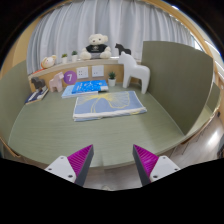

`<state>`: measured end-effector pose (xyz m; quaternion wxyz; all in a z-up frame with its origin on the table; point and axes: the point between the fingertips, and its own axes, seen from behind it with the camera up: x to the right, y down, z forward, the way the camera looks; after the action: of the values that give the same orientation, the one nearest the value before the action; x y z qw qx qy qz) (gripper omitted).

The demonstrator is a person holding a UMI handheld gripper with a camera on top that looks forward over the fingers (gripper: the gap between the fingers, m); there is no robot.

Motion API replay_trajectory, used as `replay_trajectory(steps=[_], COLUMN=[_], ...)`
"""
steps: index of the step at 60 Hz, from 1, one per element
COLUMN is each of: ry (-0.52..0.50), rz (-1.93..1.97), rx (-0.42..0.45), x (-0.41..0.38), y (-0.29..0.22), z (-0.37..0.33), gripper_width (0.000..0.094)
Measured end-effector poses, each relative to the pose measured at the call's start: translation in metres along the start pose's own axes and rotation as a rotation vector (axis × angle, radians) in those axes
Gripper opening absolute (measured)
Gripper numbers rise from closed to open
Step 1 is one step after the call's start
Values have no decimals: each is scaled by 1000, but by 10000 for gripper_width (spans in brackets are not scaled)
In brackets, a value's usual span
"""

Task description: Fold towel

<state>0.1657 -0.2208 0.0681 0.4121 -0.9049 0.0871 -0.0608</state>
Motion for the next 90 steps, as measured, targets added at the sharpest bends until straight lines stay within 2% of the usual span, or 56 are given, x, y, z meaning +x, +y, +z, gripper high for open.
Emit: replay_trajectory(steps=[10,21,32,38,43,45,48,52,63,68,72,82,90], ry=[-108,-160,-182,-163,-118,-113,-95,-84,-116,-108,-90,-49,-37], rz=[-44,-89,-122,-183,-179,-173,-181,-231,-261,-289,-284,-307,-300], rx=[-16,2,-7,-60,-48,-52,-55,-56,-95,-46,-5,32,26], x=[-84,-142,-181,-183,-174,-174,-165,-163,-161,-149,-127,-40,31], y=[-31,-91,-125,-116,-121,-120,-121,-121,-126,-155,-182,-229,-235], z=[75,158,228,250,253,253,255,256,248,236,224,206,211], gripper_width=[801,794,704,522,303,267,96,44,33,33,33,33,53])
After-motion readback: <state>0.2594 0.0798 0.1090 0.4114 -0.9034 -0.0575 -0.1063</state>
